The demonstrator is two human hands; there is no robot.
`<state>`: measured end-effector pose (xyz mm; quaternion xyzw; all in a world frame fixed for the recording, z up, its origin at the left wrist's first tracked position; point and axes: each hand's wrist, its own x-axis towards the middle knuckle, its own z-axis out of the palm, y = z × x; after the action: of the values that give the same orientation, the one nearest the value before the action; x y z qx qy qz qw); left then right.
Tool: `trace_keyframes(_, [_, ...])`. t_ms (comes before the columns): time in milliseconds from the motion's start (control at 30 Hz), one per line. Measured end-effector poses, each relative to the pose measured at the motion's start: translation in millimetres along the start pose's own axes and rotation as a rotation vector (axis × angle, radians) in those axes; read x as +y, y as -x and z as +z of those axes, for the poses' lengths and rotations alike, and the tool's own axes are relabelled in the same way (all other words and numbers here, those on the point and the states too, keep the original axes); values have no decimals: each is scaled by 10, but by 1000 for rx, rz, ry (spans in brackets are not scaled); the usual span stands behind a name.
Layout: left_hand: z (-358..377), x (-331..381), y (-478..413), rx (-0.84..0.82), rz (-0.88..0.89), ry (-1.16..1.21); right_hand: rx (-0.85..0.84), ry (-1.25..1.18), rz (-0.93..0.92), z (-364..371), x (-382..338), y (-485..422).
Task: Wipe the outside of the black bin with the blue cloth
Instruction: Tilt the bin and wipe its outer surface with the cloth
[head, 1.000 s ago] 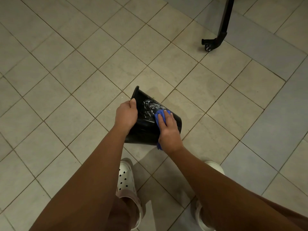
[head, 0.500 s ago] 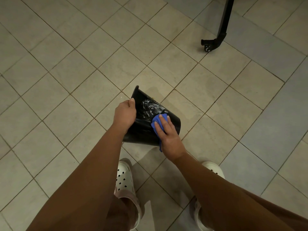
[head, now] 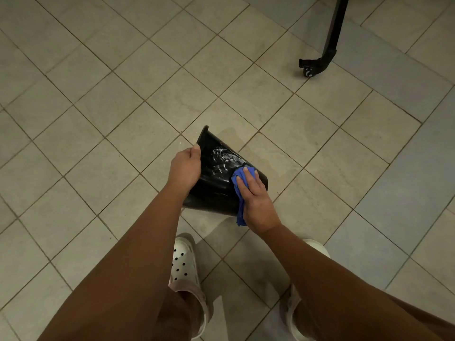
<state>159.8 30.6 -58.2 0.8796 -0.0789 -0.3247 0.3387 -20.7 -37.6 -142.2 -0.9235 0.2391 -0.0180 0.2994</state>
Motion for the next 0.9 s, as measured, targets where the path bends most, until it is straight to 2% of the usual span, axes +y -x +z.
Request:
trace_keyframes(200, [6,-16,23,-19,-14,59,-49,59,-144,-46,-121,-97])
trace_keyframes(333, [25,10,21,-9,4,41,-70,4,19,-65,-90,-118])
trace_keyframes(400, [41,15,6,-7,13,15,-53,1,40,-55,-94,-85])
trace_keyframes(733, [55,-69,1,4,-15,11,-30,81,-161,5,-151,-123])
trace_keyframes(900, [61,-103,6,3,-28,58,-4,3,-18,8,-183,-214])
